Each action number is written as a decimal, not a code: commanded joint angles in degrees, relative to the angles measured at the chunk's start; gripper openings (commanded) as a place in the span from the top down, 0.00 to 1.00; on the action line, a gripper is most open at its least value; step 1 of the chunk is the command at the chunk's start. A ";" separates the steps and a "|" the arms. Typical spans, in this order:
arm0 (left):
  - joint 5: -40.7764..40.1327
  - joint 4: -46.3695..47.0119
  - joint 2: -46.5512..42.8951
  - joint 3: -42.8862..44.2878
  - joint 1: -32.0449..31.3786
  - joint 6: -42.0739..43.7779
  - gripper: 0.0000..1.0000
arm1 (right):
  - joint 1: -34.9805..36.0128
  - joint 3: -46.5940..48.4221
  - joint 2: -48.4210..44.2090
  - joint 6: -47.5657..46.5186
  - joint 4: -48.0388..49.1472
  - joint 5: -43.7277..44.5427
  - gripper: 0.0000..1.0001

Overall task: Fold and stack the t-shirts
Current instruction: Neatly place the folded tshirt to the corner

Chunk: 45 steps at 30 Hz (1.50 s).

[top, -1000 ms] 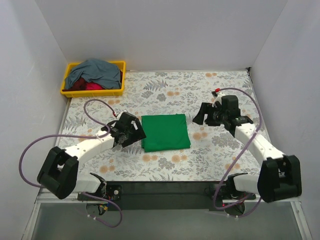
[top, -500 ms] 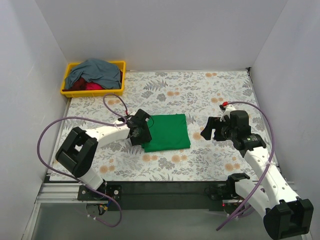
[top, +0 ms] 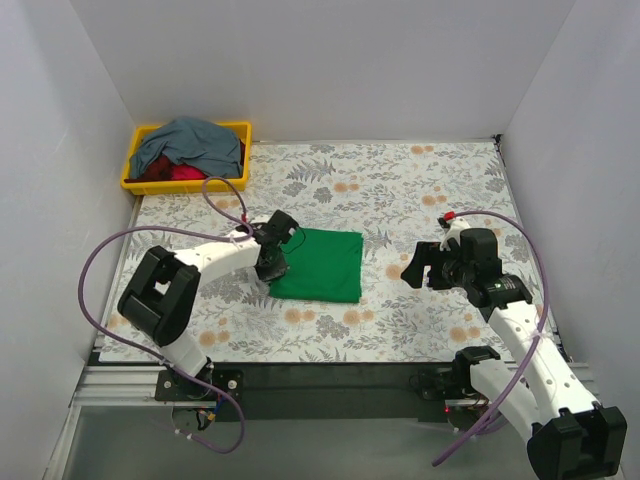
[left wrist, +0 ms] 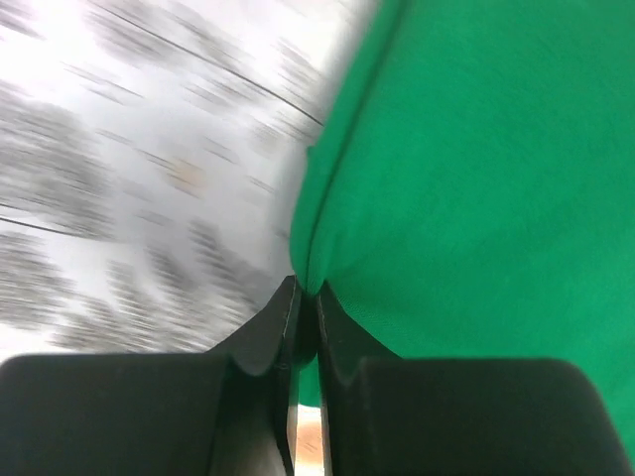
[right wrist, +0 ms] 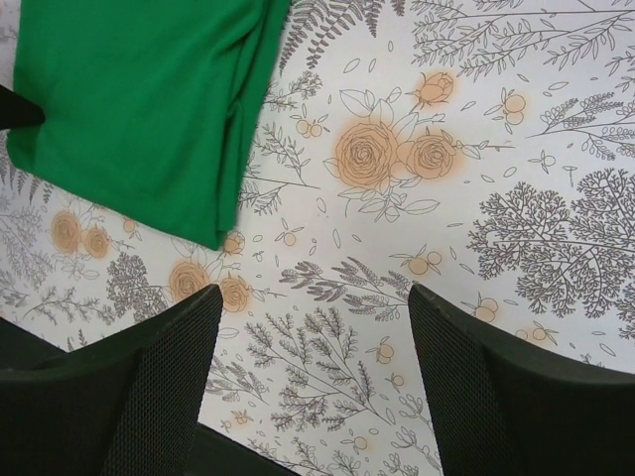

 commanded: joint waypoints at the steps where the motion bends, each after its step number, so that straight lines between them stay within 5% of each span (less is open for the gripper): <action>1: -13.07 -9.10 -0.64 -0.46 7.08 4.80 1.00 | 0.19 -0.18 -2.35 -0.62 0.48 -1.22 0.18; 12: -26.78 -5.15 -4.43 2.70 27.90 23.43 1.00 | 0.19 2.98 -3.94 -1.32 -2.50 -4.47 0.18; 18: -36.16 -5.32 4.17 8.32 35.46 22.48 1.00 | 0.10 3.95 -2.71 -2.11 -3.73 -6.06 0.19; 27: -39.80 -5.16 10.07 17.11 46.28 16.75 0.99 | 0.19 3.52 -2.18 -2.28 -3.91 -6.94 0.19; 29: -38.66 -3.75 9.90 17.82 46.90 17.11 0.91 | 0.19 3.43 -1.83 -2.20 -3.82 -6.94 0.19; 33: -33.39 -3.83 7.80 18.26 46.56 17.29 0.51 | 0.19 3.78 -1.13 -2.28 -3.91 -7.03 0.19; 36: -29.97 -2.51 2.27 15.11 43.76 18.25 0.37 | 0.19 3.95 -1.47 -2.20 -4.00 -6.68 0.19; 40: -20.22 4.67 -8.53 8.01 35.24 23.60 0.39 | 0.10 3.60 -1.74 -2.20 -4.00 -6.41 0.19; 45: -8.53 8.65 -10.15 5.87 28.29 25.28 0.42 | 0.19 3.34 -2.00 -2.20 -4.17 -6.85 0.19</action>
